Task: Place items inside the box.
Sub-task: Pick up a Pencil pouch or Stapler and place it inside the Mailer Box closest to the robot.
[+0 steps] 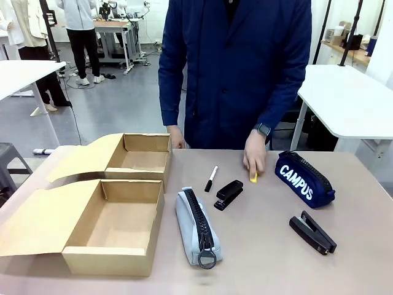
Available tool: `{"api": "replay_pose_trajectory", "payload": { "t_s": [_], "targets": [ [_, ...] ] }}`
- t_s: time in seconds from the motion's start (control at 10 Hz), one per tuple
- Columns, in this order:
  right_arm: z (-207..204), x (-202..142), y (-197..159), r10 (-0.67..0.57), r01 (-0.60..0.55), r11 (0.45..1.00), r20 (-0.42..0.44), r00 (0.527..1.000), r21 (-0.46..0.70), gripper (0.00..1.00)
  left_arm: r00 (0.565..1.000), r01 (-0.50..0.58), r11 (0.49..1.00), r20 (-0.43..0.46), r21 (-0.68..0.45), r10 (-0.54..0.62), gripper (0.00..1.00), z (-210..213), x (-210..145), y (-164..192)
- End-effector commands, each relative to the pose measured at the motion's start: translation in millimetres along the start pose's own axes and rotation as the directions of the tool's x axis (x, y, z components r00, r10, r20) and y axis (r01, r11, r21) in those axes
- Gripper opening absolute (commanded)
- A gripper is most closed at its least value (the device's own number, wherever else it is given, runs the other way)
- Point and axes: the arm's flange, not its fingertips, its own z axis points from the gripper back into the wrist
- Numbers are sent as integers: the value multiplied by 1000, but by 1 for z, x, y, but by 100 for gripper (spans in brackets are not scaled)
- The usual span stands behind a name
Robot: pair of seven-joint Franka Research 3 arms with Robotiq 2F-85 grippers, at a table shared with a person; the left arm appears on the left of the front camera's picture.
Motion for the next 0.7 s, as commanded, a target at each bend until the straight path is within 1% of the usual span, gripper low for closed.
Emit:
{"api": "replay_pose_trajectory", "payload": {
  "t_s": [0.0,0.1,0.2,0.3,0.4,0.5,0.6],
  "targets": [
    [-23,2,41,134,-134,991,-27,991,9,100,1000,17,1000,-10,-8,-17,100,2,-1,-1],
    [-42,1,75,204,-206,978,-55,977,-29,100,1000,17,1000,-10,-8,-17,100,2,-1,-1],
    [-67,-2,121,306,-312,949,-118,945,-43,100,1000,17,1000,-10,-8,-17,100,2,-1,-1],
    [-94,-6,162,389,-409,910,-193,901,-74,100,1000,17,1000,-10,-8,-17,100,2,-1,-1],
    [-122,-10,198,406,-449,883,-257,877,-137,100,1000,17,1000,-10,-8,-17,100,2,-1,-1],
    [-149,-16,230,388,-454,875,-316,865,-168,100,1000,17,1000,-10,-8,-17,100,2,-1,-1],
    [-182,-23,264,313,-422,862,-360,879,-281,100,1000,17,1000,-10,-8,-17,100,2,-1,-1]
  ]
}}
